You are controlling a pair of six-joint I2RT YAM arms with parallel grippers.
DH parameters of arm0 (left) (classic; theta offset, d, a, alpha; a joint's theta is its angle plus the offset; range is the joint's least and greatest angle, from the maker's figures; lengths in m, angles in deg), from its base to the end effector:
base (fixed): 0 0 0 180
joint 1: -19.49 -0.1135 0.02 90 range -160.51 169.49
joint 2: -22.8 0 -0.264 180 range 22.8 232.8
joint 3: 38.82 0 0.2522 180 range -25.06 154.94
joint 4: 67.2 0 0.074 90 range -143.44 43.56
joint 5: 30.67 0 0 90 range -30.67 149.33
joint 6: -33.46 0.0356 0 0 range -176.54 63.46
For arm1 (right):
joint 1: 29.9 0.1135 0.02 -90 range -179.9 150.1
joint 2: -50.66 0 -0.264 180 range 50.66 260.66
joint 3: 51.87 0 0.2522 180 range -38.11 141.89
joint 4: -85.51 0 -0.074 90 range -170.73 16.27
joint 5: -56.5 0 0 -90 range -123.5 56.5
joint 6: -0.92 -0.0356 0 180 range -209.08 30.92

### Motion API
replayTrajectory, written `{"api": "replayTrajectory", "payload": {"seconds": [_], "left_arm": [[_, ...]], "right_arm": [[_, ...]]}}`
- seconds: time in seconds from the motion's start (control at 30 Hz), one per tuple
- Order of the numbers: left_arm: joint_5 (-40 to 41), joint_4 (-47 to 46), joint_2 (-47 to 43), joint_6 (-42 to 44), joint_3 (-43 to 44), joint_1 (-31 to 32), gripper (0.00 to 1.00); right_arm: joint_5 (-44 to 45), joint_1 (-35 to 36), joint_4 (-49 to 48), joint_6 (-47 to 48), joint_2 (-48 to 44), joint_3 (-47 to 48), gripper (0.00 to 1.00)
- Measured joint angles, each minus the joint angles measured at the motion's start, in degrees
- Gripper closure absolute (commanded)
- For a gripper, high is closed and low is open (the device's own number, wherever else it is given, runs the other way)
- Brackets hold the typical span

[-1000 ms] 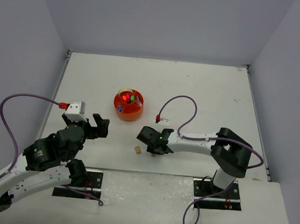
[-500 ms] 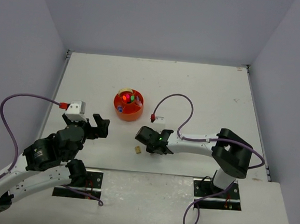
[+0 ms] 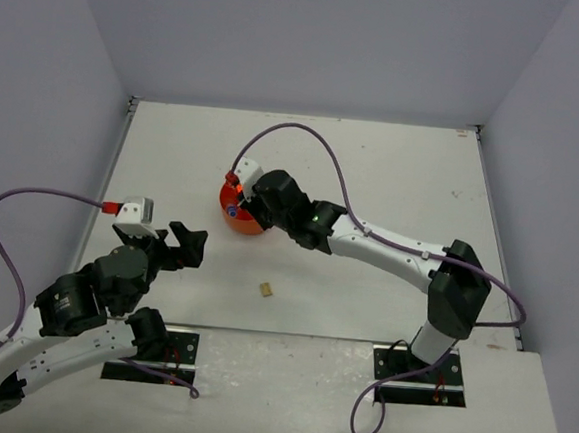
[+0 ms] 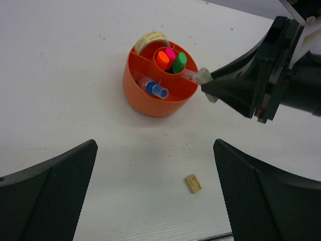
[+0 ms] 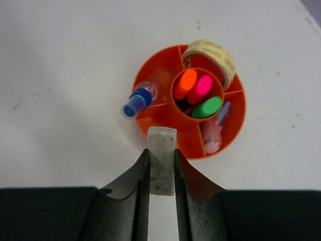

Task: Sort the stationery into containers
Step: Place the stationery in the storage box.

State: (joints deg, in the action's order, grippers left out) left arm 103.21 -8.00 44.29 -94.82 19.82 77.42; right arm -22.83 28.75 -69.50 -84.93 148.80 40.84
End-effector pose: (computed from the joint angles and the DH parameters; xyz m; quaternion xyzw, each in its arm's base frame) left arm 0.0569 -0.0443 0.3251 -0.0745 0.7936 -0.1789 0.5768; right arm 0.2150 0.3402 0.2958 -0.4108 0.7616 0.1548 0.4767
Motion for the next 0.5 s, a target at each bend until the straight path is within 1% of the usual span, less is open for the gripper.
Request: {"api": "replayTrajectory", "payload": {"seconds": [0.17,0.3,0.5], "left_arm": [[-0.02,-0.06,-2.00,0.03,-0.68,0.02,0.00],[-0.16,-0.22,-2.76,0.21,-0.74,0.00,0.00],[-0.17,-0.24,-2.89,0.40,-0.74,0.02,0.00]], "right_arm": [[-6.10,-5.33,2.19,13.69,5.00,5.40,1.00],[-9.75,-5.66,4.74,21.93,7.62,5.73,0.99],[-14.82,-4.95,7.06,27.54,8.42,5.73,0.98]]}}
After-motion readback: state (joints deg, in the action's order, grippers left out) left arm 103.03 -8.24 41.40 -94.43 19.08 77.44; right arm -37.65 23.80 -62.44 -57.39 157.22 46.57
